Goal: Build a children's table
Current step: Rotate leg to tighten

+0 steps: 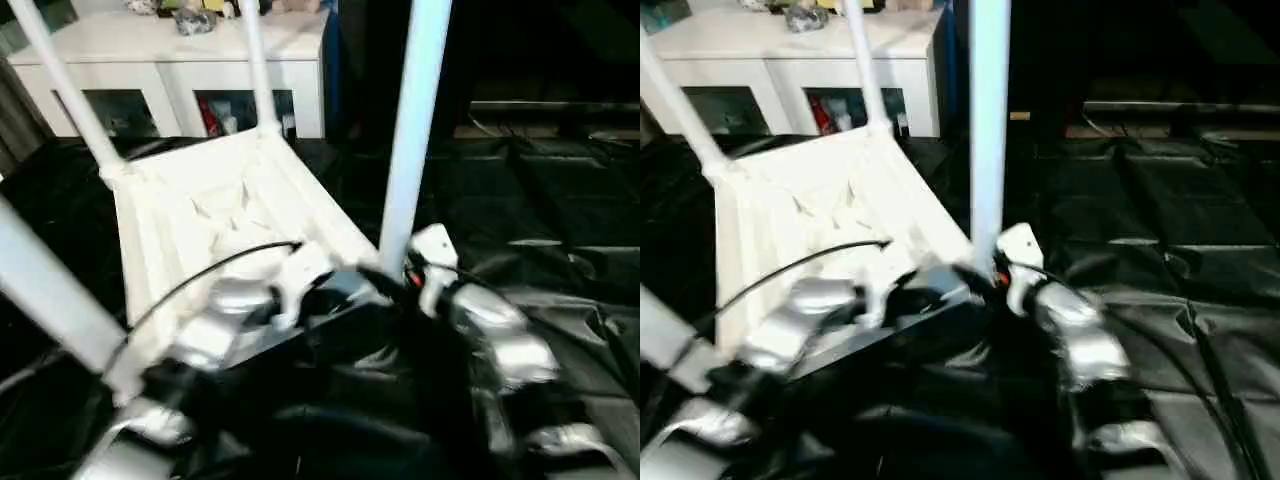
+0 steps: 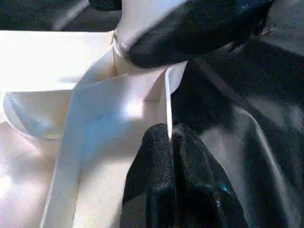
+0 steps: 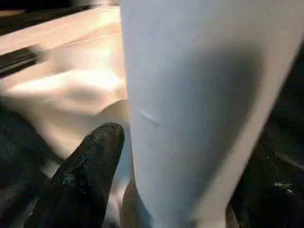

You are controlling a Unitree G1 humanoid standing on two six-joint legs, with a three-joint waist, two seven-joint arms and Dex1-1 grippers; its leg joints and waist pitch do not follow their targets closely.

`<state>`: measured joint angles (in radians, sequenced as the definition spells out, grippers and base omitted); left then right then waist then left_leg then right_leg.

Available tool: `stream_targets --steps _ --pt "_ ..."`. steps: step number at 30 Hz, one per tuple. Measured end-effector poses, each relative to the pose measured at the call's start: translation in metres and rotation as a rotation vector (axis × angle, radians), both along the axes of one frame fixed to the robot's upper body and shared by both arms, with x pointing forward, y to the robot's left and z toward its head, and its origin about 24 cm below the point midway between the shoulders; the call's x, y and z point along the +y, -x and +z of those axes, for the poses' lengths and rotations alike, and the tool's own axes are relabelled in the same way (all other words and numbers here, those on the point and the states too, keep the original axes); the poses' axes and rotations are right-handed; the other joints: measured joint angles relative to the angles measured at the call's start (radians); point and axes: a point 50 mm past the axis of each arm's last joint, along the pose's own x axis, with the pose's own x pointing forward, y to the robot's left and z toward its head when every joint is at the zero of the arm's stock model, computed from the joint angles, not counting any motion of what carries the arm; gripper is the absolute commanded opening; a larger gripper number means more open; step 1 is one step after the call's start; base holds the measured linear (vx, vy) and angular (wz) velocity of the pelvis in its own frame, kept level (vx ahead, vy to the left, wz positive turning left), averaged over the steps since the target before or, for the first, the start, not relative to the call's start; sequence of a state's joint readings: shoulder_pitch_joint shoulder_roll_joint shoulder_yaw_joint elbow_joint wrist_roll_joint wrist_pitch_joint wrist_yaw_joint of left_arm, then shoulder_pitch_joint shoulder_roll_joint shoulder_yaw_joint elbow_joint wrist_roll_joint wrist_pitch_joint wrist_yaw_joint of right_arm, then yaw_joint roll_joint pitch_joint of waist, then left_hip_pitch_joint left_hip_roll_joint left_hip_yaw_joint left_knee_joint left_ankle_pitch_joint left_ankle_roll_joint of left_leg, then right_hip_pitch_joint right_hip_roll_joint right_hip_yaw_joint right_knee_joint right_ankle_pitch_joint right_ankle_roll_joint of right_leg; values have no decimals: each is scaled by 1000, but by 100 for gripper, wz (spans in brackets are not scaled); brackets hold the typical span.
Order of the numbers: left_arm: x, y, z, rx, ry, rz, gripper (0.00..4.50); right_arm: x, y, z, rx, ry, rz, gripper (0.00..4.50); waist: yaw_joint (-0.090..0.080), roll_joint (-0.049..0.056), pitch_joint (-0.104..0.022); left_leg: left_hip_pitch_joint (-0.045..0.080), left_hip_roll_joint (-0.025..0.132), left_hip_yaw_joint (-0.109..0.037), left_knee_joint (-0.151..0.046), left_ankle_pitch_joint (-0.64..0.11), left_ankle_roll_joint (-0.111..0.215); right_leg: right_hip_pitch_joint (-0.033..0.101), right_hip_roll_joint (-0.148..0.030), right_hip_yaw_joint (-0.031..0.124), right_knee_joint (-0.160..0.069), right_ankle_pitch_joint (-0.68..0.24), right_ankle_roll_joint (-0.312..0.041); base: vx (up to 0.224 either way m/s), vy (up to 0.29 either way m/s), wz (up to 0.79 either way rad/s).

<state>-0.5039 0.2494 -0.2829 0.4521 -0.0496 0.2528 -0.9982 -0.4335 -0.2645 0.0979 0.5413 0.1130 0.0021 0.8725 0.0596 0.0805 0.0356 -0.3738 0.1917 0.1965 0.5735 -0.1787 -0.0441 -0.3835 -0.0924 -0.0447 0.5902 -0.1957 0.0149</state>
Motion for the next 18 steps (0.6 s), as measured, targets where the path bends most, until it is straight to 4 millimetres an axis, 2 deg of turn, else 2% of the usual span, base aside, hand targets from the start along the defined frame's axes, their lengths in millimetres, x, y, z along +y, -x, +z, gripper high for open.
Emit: stream_targets --steps 7,10,12,18 --pt "17 9 2 12 -19 -116 0 -14 11 4 70 40 242 315 29 1 0 -3 0 2 4 -1 0 -2 -1 -1 3 -8 -4 0 0 0" --pt "21 12 2 37 -22 -147 0 -13 14 4 91 55 302 315 31 0 0 -4 0 1 5 -1 0 -2 -1 -1 4 -8 -4 0 0 0" --pt "23 15 2 45 -21 -158 0 -11 15 2 105 46 320 284 30 -2 1 -4 0 2 5 -1 0 -2 -1 0 5 -8 -4 0 0 0" --pt "25 17 2 44 -21 -154 0 -9 15 1 123 32 327 261 28 -3 1 -4 0 2 6 -1 0 -2 -1 1 5 -8 -4 0 0 0"
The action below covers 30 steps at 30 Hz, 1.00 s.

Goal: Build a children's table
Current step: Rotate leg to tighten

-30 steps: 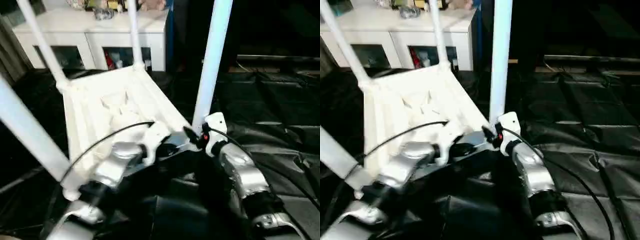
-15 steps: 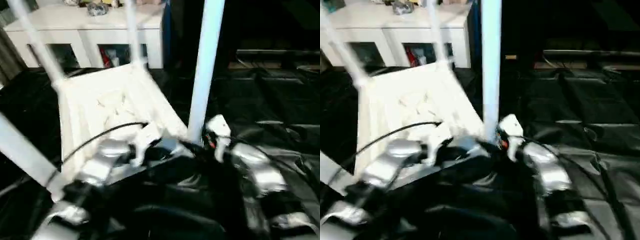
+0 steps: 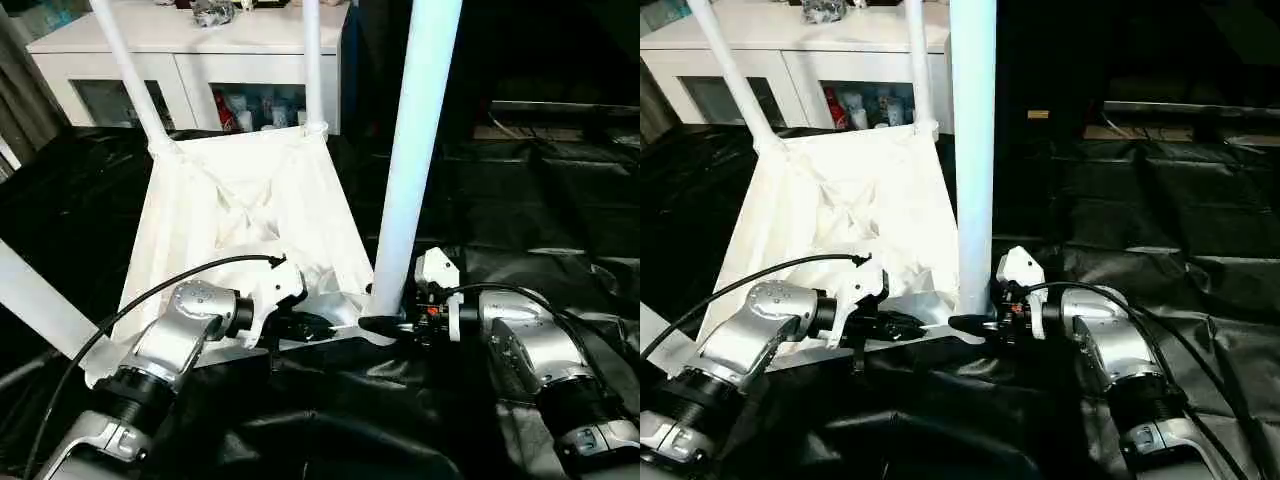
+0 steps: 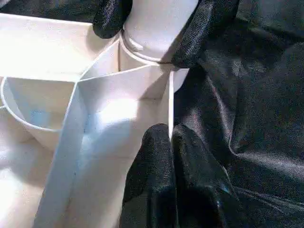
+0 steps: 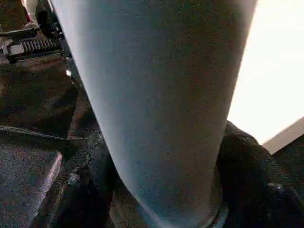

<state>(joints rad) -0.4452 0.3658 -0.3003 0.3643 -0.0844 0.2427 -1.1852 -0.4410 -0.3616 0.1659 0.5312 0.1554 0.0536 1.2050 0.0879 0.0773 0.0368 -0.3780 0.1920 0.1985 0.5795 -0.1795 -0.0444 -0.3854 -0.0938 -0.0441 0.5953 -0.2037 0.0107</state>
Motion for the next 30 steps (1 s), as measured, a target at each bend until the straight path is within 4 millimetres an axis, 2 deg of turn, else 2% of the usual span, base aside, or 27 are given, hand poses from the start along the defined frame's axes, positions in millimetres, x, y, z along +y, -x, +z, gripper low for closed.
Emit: stream_targets --steps 3,6,8,12,14,16,18,19,21,25,26,27,29,30 --pt "0 1 0 -7 2 12 0 2 2 -1 7 -20 -11 258 1 0 0 0 0 0 0 0 0 0 0 -1 0 0 0 0 0 0" --pt "-3 0 -1 -15 11 69 0 7 1 -7 -8 -49 -117 257 0 -1 -1 2 0 0 0 0 0 1 0 0 2 0 0 0 0 0" --pt "-5 -5 -3 -42 7 159 0 15 -3 -12 -37 -75 -278 257 -11 -2 0 6 0 0 0 0 -1 1 0 2 4 1 -1 0 0 0" --pt "-24 -11 -8 -71 32 302 0 26 -12 -20 -62 -99 -570 256 -36 1 -1 11 -2 0 -2 0 -1 3 0 4 0 -2 4 0 0 0" --pt "-32 -10 -10 -65 43 329 0 30 -14 -19 -90 -92 -640 256 -47 6 -2 11 -3 -1 -3 0 -1 4 0 5 -2 -2 4 0 0 0" --pt "-35 -6 -12 -54 57 329 0 30 -11 -20 -117 -83 -651 256 -54 17 -5 10 -5 -2 -3 0 -1 4 0 5 -4 -2 4 0 0 0" --pt "-36 -5 -12 -53 62 326 0 29 -9 -19 -134 -82 -648 326 -56 32 -6 10 -5 -2 -3 0 -1 4 0 5 -4 -2 4 0 0 0" --pt "-36 -4 -12 -51 65 318 0 29 -8 -18 -127 -102 -647 326 -57 40 -7 10 -5 -2 -4 0 -1 4 0 5 -4 -2 4 0 0 0" --pt "-37 -3 -11 -46 71 297 0 25 -4 -17 -107 -139 -622 329 -54 43 -7 9 -5 -2 -5 0 -1 4 0 5 -3 0 1 0 0 0" --pt "-44 2 -8 -48 87 214 0 -6 7 -9 -124 -105 -489 338 -28 43 -8 2 -3 -2 -4 0 0 3 0 3 -3 -3 5 27 -1 4" --pt "-44 2 -7 -48 88 206 0 -8 8 -8 -124 -104 -476 338 -26 43 -8 1 -3 -2 -4 -1 1 2 0 3 -3 -3 6 55 2 6" --pt "-45 4 -6 -50 93 174 0 -17 12 -5 -129 -88 -420 338 -17 43 -8 -7 -2 -2 -2 1 7 -2 0 3 -2 -4 7 0 0 0" --pt "-42 6 -3 -59 88 129 0 -36 20 1 -120 -73 -354 338 5 44 -8 -15 -1 -3 6 -2 12 -8 -1 1 1 -4 7 0 0 0" --pt "-41 7 -3 -60 88 107 0 -44 23 2 -106 -59 -329 338 11 44 -8 -18 -1 -3 8 -2 14 -10 -1 1 2 -4 7 0 0 0"
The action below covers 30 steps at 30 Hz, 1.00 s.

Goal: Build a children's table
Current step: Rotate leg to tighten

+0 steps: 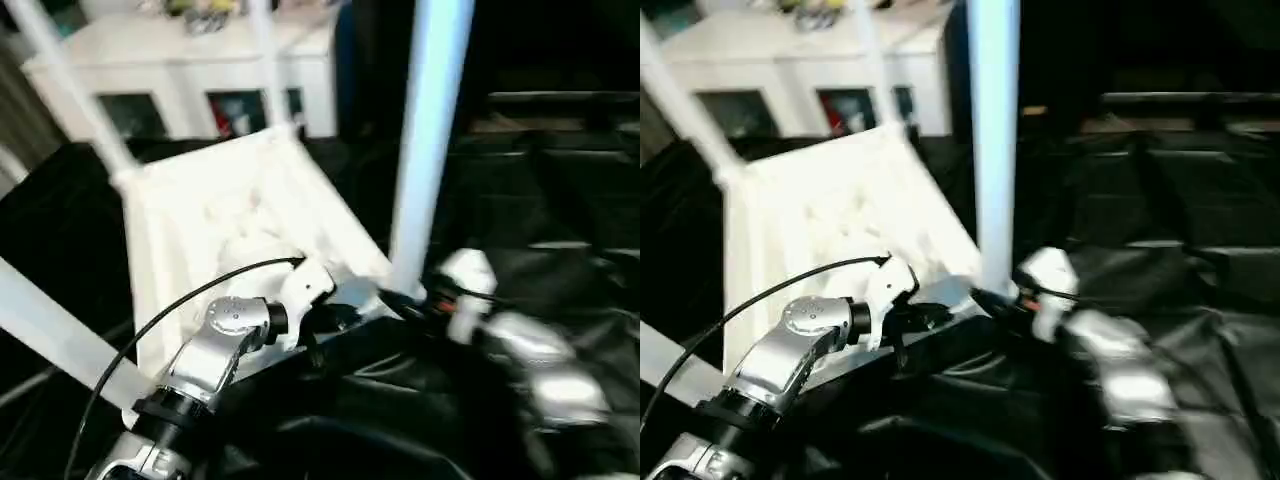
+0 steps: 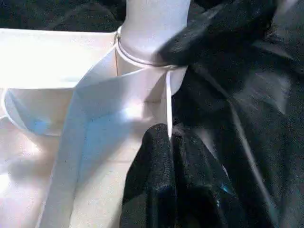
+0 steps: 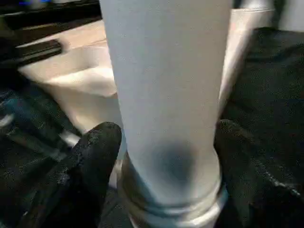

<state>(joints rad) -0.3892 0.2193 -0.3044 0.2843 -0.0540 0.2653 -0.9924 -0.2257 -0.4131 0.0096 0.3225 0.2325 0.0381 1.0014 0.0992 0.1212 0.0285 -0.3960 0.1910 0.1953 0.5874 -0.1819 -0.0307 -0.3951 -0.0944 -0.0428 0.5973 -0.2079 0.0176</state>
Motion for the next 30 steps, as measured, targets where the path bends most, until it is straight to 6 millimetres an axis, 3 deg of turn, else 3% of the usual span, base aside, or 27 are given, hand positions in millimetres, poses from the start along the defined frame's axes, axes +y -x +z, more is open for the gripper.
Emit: stream_targets --steps 2,7,14,18,25,27,29,30 --pt "5 2 1 -3 -7 -45 0 -18 8 4 37 17 50 338 8 -1 0 -9 1 0 8 -1 1 -7 -1 0 4 0 0 0 0 0" --pt "30 9 0 31 -41 -151 0 -73 18 25 59 -3 -83 338 8 -3 2 -5 1 2 15 -1 2 -5 -2 4 10 1 0 0 0 0" --pt "37 17 -1 67 -65 -290 0 -99 14 32 -2 -38 -325 338 3 -4 2 -4 1 5 15 -2 -7 -4 -3 5 14 2 -1 0 0 0" --pt "38 21 0 80 -66 -352 0 -93 6 27 -31 -47 -414 338 2 -3 2 -4 1 4 15 -1 -7 -4 -3 4 15 2 -1 0 0 0" --pt "43 25 0 19 -94 -441 0 -49 -4 9 -15 -135 -433 338 3 -5 2 -6 1 4 15 1 -6 -5 -4 4 14 2 0 0 0 0" --pt "44 23 0 -8 -104 -435 0 -41 -6 9 -21 -152 -427 338 1 -11 2 -6 1 5 15 1 -6 -5 -4 4 14 2 0 0 0 0" --pt "47 21 0 -31 -105 -405 0 -27 -7 7 -20 -195 -414 338 -7 -24 2 -6 1 4 14 1 -6 -6 -3 4 15 2 0 0 0 0" --pt "49 20 0 -31 -100 -388 28 -20 -8 7 -19 -213 -411 344 -10 -29 2 -5 1 4 13 1 -7 -6 -3 4 16 2 0 0 0 0"
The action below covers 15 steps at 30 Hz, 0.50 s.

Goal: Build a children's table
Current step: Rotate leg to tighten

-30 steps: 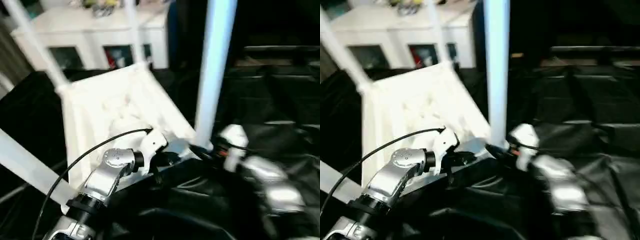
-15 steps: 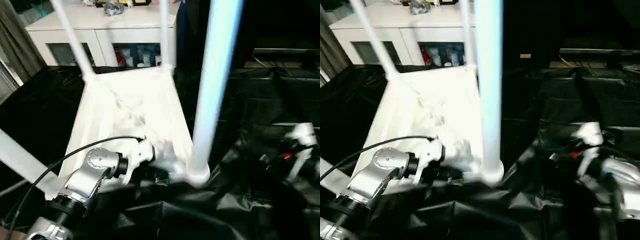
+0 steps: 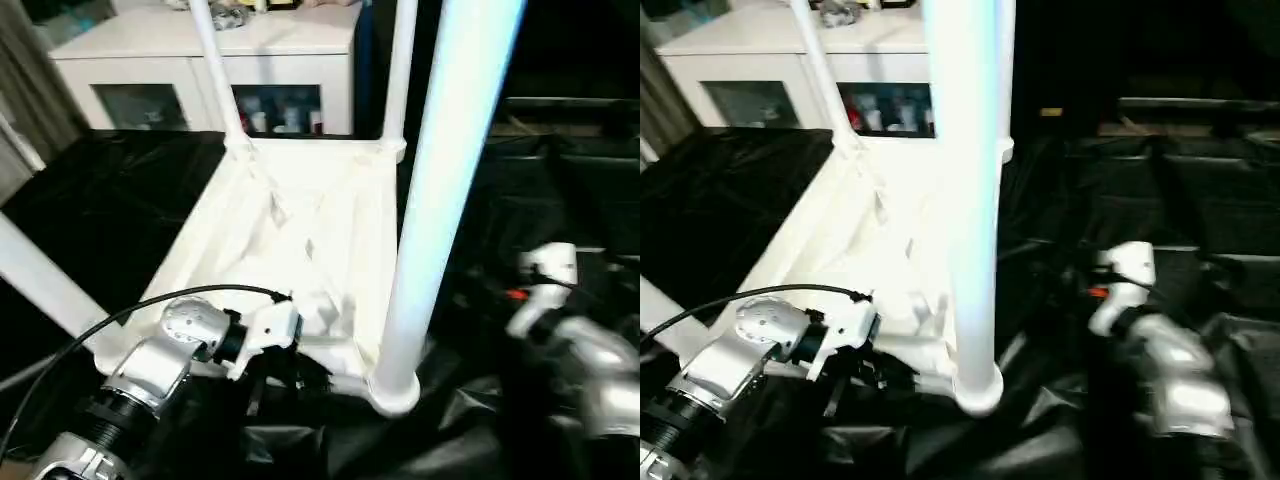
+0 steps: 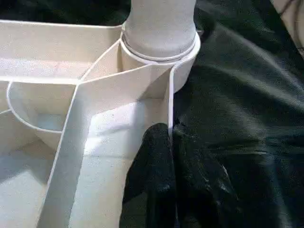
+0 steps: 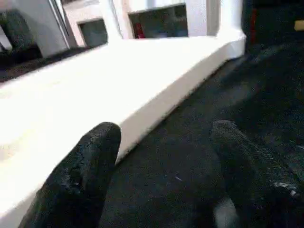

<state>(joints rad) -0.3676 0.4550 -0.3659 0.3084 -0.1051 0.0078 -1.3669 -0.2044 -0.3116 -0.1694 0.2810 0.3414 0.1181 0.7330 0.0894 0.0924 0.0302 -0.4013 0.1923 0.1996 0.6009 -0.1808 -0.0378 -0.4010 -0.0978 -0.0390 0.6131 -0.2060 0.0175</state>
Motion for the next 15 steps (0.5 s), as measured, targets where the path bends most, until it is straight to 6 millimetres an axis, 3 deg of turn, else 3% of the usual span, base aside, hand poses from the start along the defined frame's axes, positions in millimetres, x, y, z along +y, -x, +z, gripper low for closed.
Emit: stream_targets --steps 1,4,10,15 --pt "5 0 0 15 9 31 55 9 -1 -1 -3 -25 0 348 -6 -10 2 1 0 0 0 1 -1 -2 1 1 2 0 0 0 0 0" --pt "15 6 3 50 92 126 73 18 -3 -5 7 -43 -51 348 -15 -30 8 1 2 -1 -1 2 -4 -3 2 0 2 1 -1 0 0 0" --pt "20 -3 44 -47 428 411 116 20 -9 1 7 15 -233 348 -3 -40 9 1 1 0 -1 2 -4 -3 2 3 2 1 -1 0 0 0" --pt "36 -11 41 -161 605 917 160 15 -1 5 15 148 -363 348 -3 -53 9 1 2 -1 -2 2 -5 -2 4 2 -1 1 2 0 0 0"
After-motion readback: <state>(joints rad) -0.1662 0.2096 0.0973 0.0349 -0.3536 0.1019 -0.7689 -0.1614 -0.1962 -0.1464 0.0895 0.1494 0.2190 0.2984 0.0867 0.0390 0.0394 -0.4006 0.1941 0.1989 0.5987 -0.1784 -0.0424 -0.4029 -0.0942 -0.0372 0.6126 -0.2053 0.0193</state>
